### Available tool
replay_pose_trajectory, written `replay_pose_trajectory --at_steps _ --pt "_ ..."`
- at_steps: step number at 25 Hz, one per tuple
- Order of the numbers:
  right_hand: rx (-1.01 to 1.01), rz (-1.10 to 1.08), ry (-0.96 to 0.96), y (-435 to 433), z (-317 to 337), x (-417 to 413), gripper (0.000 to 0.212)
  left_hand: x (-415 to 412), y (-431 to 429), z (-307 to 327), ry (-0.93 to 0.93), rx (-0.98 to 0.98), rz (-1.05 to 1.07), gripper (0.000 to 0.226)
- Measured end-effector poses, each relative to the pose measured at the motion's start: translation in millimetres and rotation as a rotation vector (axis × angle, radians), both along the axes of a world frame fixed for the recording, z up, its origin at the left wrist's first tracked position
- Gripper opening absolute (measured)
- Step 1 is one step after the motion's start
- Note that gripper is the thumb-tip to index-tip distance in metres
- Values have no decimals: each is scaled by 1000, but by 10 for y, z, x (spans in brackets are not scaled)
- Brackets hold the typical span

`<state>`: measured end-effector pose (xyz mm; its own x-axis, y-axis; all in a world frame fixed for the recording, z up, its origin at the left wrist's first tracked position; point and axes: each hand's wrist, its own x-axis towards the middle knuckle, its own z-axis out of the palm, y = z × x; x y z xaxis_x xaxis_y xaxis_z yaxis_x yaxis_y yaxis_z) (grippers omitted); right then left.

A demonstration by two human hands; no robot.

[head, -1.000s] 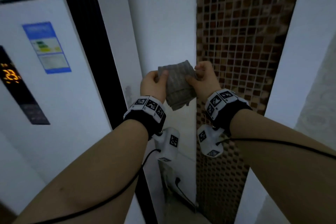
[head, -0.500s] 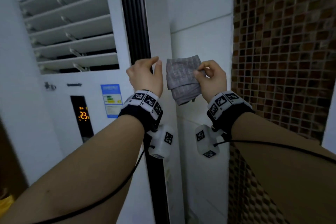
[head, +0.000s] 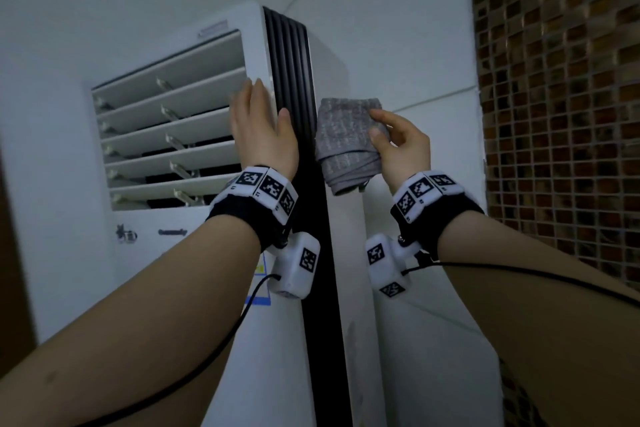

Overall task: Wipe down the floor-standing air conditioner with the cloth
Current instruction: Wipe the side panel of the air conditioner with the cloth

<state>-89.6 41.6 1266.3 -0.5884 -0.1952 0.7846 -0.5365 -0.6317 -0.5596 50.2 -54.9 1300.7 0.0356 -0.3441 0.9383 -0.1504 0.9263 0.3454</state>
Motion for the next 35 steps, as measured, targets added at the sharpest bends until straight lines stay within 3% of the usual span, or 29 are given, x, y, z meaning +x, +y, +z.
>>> replay_pose_trajectory --at_steps 5,9,15,18,24,29,33,35 --pt "-101 159 4 -292 403 27 32 30 -102 325 -29 -2 16 54" --pt "-71 294 39 -510 635 87 55 43 -137 497 -58 -9 38 56" --pt "5 78 137 -762 677 21 52 21 -170 560 -115 -8 74 51" --pt "-120 -82 234 -794 670 27 44 -14 -191 534 -110 -10 53 50" --pt "-74 153 345 -881 745 118 43 -36 -209 574 -102 -11 -18 53" --pt "-43 54 460 -941 713 111 60 -18 -263 570 -94 -31 -58 50" --pt "-30 75 274 -953 757 166 55 8 -296 577 -83 -44 -76 48" --pt "-96 40 336 -948 766 265 51 4 -316 575 -89 -49 -78 48"
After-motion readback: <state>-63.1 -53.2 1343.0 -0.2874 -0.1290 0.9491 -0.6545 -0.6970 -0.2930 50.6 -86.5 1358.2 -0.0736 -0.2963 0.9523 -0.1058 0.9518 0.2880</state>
